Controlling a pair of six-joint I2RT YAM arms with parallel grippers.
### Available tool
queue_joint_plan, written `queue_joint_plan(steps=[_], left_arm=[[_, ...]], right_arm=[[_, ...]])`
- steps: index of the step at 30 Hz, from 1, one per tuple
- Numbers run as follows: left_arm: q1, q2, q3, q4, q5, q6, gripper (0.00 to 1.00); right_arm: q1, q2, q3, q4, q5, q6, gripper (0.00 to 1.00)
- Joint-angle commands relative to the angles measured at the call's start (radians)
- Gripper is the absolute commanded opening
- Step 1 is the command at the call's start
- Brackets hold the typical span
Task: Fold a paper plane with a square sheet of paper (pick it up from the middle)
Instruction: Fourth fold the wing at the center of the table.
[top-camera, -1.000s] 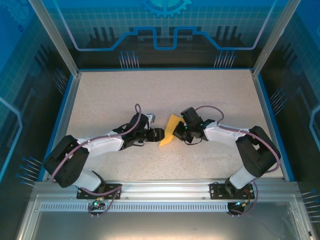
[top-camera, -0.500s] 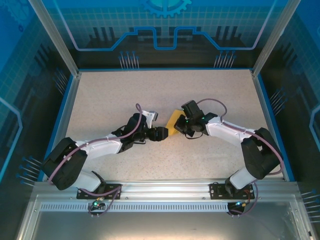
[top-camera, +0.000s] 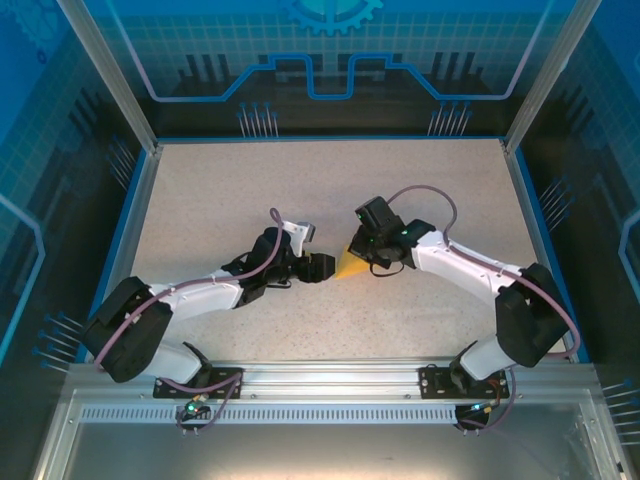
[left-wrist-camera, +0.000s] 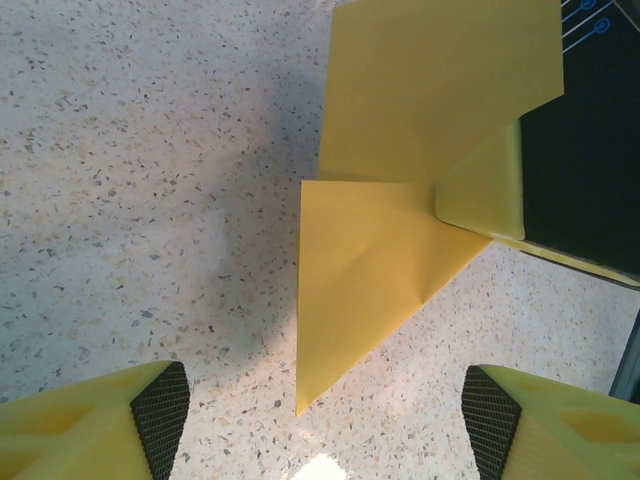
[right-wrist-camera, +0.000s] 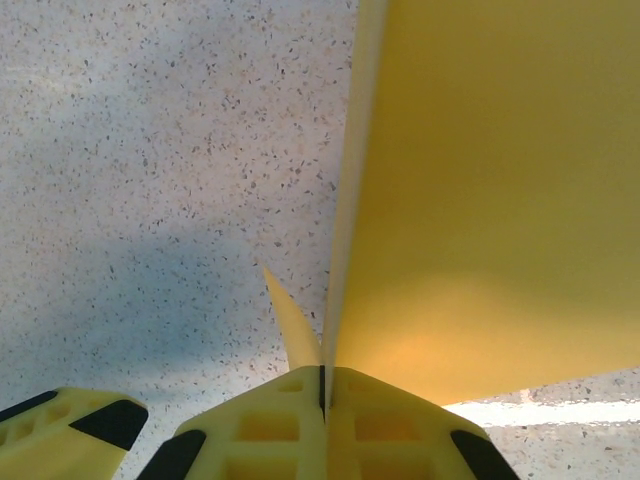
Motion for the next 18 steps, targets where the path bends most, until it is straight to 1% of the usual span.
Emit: queue_joint_plan(steps=[1, 5, 9, 12, 18], left_arm=[[-0.023, 0.016, -0.012, 0.058, 0.032, 0.055, 0.75], [-0.052, 0.045, -0.02, 0.101, 0.017, 0.112, 0.72], [-0.063, 0.084, -0.021, 0.135, 0.007, 0.158, 0.69], [-0.08, 0.12, -0.025, 0.175, 0.003, 0.217, 0.62], [-0.094, 0.168, -0.052, 0.262, 0.003, 0.303, 0.55]], right_arm=[[-0.002, 0.04, -0.023, 0.051, -0.045, 0.013, 0.02], [-0.017, 0.073, -0.079, 0.175, -0.126, 0.043, 0.02], [-0.032, 0.093, -0.111, 0.223, -0.154, 0.067, 0.03], [-0.052, 0.105, -0.149, 0.282, -0.203, 0.105, 0.03], [-0.091, 0.113, -0.208, 0.322, -0.262, 0.177, 0.03]])
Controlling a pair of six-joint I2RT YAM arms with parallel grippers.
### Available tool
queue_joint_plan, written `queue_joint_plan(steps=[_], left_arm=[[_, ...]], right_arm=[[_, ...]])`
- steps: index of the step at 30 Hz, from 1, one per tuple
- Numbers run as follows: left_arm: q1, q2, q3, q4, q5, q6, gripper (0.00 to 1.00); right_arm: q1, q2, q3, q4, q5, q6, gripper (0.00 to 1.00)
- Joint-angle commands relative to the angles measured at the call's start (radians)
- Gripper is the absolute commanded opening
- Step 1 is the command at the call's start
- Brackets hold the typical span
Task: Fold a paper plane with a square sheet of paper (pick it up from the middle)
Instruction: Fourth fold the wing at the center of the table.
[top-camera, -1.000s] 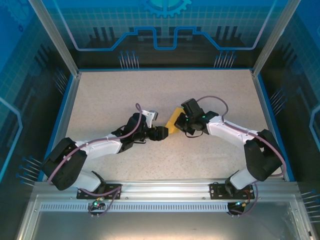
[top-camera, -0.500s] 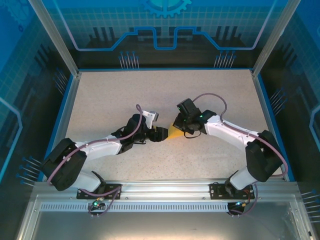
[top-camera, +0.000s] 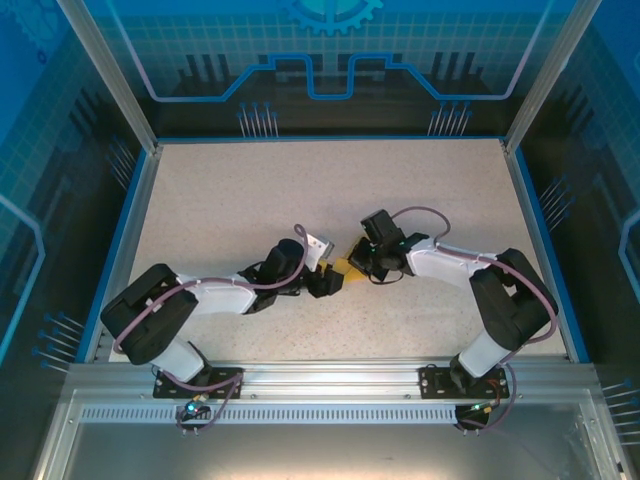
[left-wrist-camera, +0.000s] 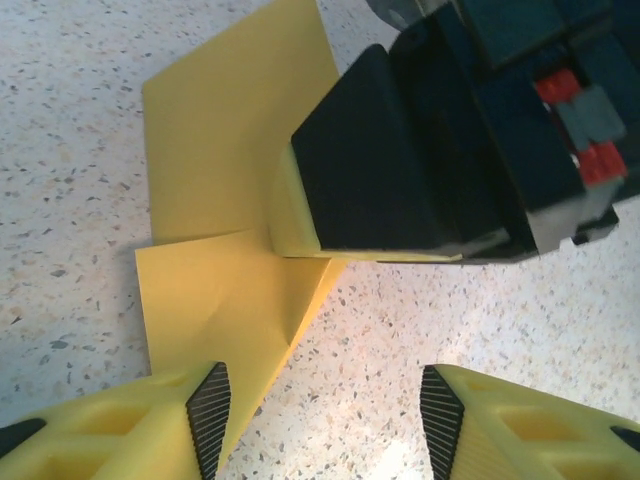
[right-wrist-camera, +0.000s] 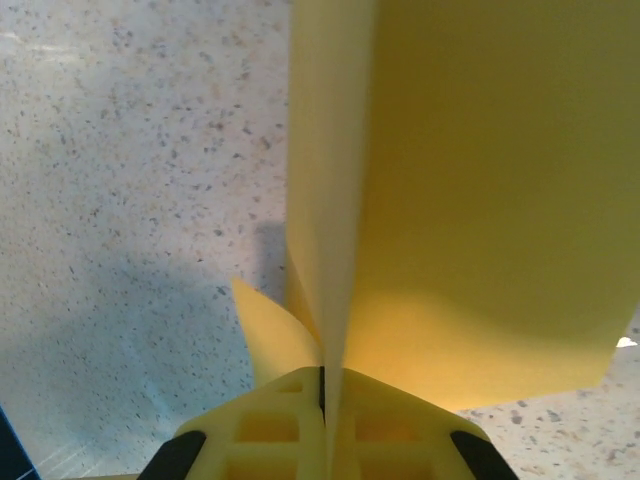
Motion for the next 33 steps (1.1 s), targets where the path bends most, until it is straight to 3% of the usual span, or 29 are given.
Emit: queue_joint_plan(steps=[1, 14, 33], left_arm=[[-0.006, 0.034, -0.023, 0.1, 0.0, 0.097, 0.55], [-0.034, 0.153, 0.0, 0.175, -0.043, 0.331, 0.51], [-0.071, 0.251, 0.061, 0.186, -0.153, 0.391, 0.35]], right_arm=[[-0.025, 0.013, -0.025, 0.043, -0.057, 0.061, 0.04], [-0.054, 0.014, -0.036, 0.05, -0.115, 0.108, 0.05], [-0.066, 0.026, -0.033, 0.066, -0.159, 0.128, 0.06]])
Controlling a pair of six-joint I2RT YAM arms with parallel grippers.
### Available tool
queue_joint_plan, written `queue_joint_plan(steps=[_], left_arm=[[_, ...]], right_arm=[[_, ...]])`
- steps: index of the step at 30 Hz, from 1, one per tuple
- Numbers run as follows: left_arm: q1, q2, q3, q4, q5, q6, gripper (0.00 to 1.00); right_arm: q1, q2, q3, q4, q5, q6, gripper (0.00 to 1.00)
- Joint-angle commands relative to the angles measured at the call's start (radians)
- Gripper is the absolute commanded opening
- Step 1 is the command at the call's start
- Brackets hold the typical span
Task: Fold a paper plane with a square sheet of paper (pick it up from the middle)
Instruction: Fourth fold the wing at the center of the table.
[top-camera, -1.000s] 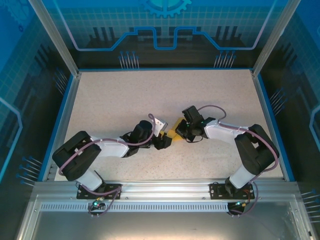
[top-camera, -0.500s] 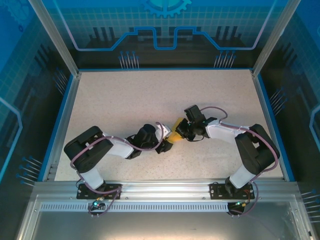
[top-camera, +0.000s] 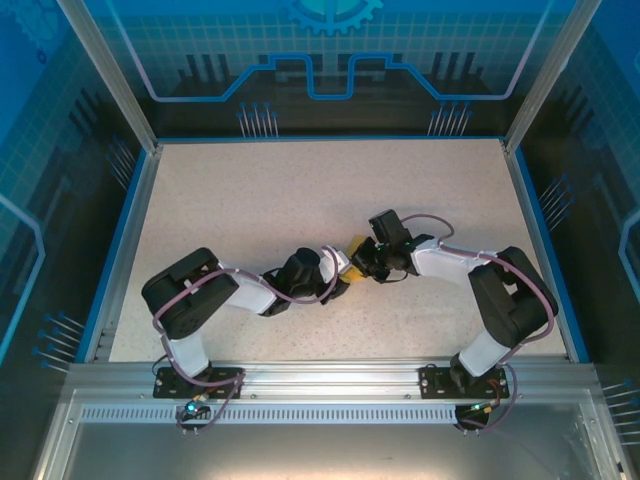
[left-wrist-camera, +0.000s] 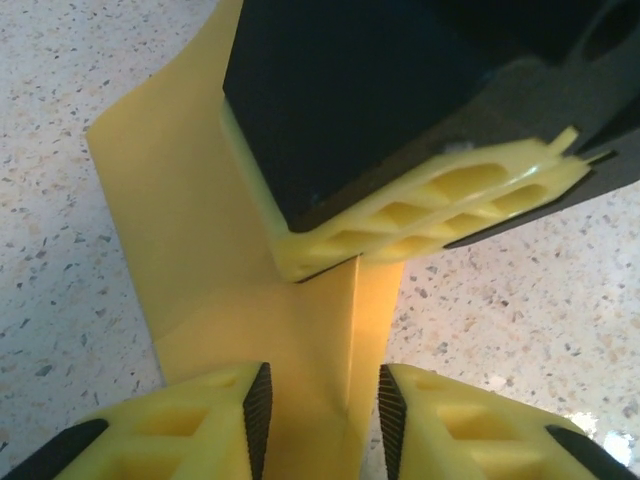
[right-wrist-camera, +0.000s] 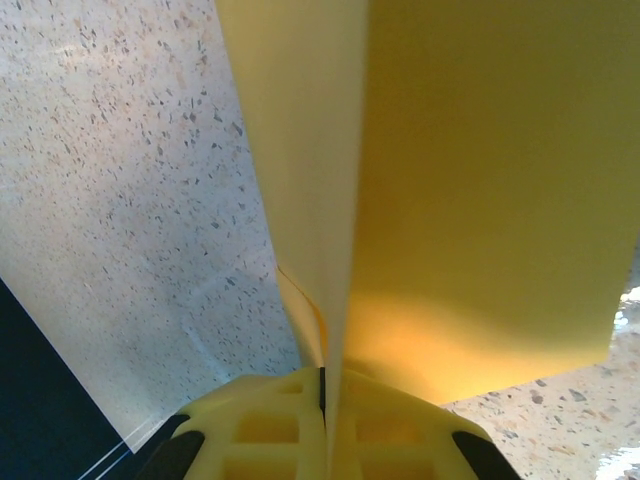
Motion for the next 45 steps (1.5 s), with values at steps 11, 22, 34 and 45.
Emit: queue_joint_plan(steps=[11, 22, 34, 45], left_arm=[[-0.013, 0.033, 0.029, 0.002, -0.018, -0.004, 0.13], [-0.011, 0.015, 0.072, -0.126, 0.012, -0.188, 0.09], [0.02, -0.008, 0.161, -0.285, 0.141, -0.461, 0.06], [0.068, 0.009, 0.18, -0.296, 0.23, -0.593, 0.06]], right_arm=[[-0.044, -0.026, -0.036, 0.019, -0.038, -0.013, 0.27], [-0.119, -0.231, -0.136, 0.001, 0.024, -0.332, 0.53], [-0.142, -0.192, -0.196, 0.14, -0.067, -0.483, 0.37], [-0.142, -0.088, -0.18, 0.174, -0.094, -0.503, 0.32]])
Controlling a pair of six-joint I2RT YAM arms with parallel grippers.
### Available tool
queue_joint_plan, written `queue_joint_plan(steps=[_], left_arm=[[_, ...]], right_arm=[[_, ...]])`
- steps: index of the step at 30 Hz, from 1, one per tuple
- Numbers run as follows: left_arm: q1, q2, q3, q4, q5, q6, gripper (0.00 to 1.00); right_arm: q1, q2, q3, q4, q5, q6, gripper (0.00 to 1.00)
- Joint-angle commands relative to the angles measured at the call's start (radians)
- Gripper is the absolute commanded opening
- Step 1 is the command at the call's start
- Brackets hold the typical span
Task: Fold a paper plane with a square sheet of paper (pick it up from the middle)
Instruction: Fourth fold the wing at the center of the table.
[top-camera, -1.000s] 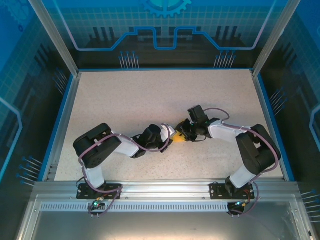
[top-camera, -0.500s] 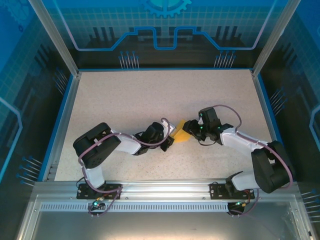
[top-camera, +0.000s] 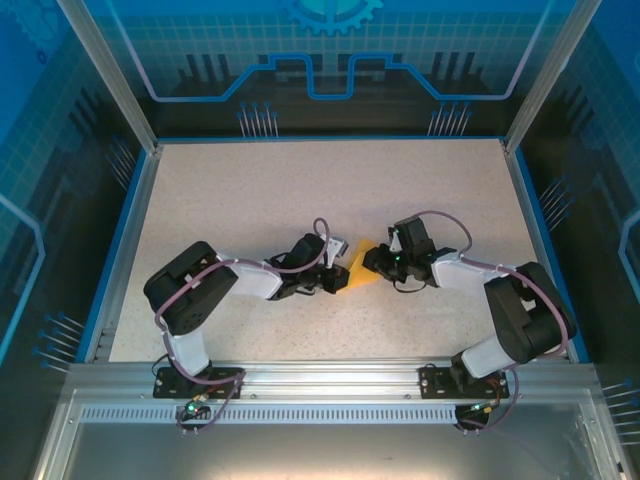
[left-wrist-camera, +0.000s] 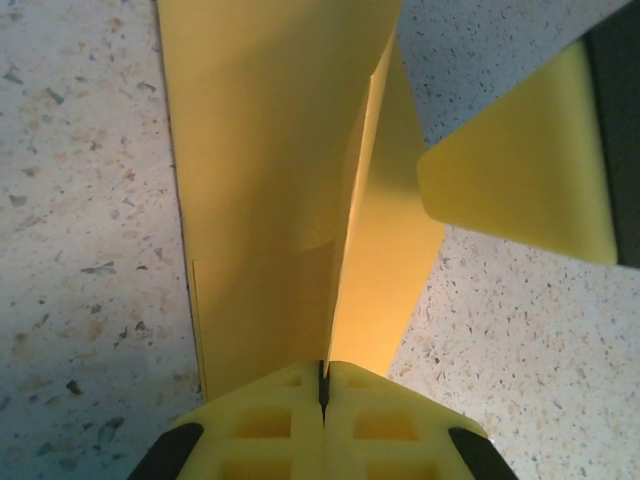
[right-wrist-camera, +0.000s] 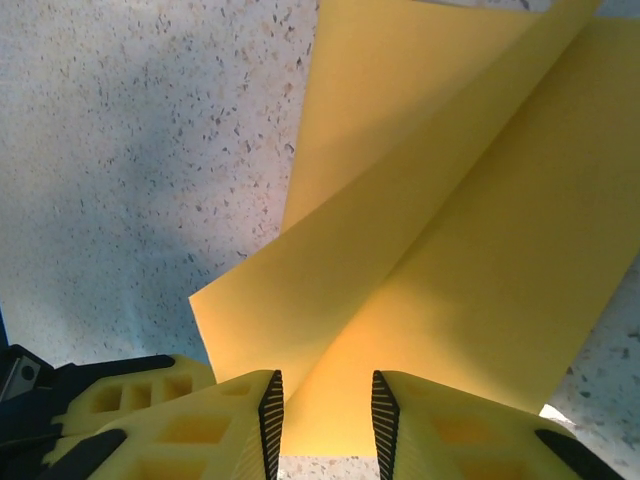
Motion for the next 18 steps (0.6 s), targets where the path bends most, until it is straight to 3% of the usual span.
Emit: queue_joint_plan(steps=[1, 11, 18], left_arm=[[0.018, -0.006, 0.024, -0.019, 0.063, -0.069, 0.06], [0.064, 0.047, 0.051, 0.007, 0.182, -0.2, 0.07], [0.068, 0.068, 0.074, -0.033, 0.204, -0.218, 0.07]], right_arm=[[-0.019, 0.029, 0.002, 0.027, -0.037, -0.036, 0.32], [-0.033, 0.109, 0.004, 0.086, -0.104, -0.052, 0.36], [-0.042, 0.106, 0.003, 0.107, -0.124, -0.065, 0.38]])
